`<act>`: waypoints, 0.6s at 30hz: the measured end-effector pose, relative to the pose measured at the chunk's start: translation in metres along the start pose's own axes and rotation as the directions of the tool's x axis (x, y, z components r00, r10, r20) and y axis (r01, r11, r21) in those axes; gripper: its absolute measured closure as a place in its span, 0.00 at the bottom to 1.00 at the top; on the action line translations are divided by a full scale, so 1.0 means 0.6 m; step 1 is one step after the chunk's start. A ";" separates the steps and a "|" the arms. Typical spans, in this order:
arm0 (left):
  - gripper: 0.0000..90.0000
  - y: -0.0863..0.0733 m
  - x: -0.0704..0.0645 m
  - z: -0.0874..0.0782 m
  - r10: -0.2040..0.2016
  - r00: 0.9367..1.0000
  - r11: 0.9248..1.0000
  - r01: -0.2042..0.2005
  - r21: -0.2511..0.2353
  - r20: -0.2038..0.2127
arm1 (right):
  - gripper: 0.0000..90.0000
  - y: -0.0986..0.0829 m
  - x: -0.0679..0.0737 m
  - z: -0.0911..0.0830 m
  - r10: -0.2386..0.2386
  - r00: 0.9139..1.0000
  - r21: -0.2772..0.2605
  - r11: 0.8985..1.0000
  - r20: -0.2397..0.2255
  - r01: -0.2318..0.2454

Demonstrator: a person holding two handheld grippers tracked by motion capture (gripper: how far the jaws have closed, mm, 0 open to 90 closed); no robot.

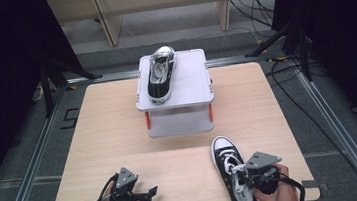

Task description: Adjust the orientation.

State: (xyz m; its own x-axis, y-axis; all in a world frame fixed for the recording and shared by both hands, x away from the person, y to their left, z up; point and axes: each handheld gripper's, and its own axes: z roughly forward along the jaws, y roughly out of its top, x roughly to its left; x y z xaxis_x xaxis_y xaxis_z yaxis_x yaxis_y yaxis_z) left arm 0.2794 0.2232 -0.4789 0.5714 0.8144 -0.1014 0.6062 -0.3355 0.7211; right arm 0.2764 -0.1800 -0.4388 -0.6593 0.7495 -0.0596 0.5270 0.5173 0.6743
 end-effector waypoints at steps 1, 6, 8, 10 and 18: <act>0.19 0.000 0.000 0.000 -0.001 1.000 1.000 0.001 0.001 0.001 | 0.88 0.000 -0.004 -0.004 0.005 1.000 -0.005 1.000 0.018 -0.004; 0.19 -0.001 0.000 0.004 -0.004 1.000 1.000 0.004 -0.007 0.006 | 0.80 -0.001 -0.013 -0.003 0.030 0.999 -0.013 0.999 -0.011 -0.030; 0.19 -0.001 0.000 0.004 -0.002 1.000 1.000 0.002 -0.005 0.005 | 0.73 0.002 -0.014 0.001 0.006 1.000 -0.026 1.000 -0.010 -0.007; 0.19 0.000 0.000 0.004 0.002 1.000 1.000 -0.002 0.002 0.005 | 0.69 0.006 -0.014 0.004 0.023 1.000 -0.012 1.000 -0.020 -0.024; 0.19 0.004 0.002 0.007 -0.007 1.000 1.000 0.006 0.014 0.004 | 0.80 0.015 -0.022 0.013 -0.015 0.999 0.008 1.000 -0.051 0.015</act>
State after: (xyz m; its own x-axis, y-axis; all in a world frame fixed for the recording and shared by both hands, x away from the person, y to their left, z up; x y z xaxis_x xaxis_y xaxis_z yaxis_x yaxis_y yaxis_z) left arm 0.2840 0.2216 -0.4799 0.5695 0.8148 -0.1086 0.6174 -0.3367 0.7110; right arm 0.2941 -0.1822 -0.4378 -0.6934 0.7198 -0.0317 0.5212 0.5315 0.6677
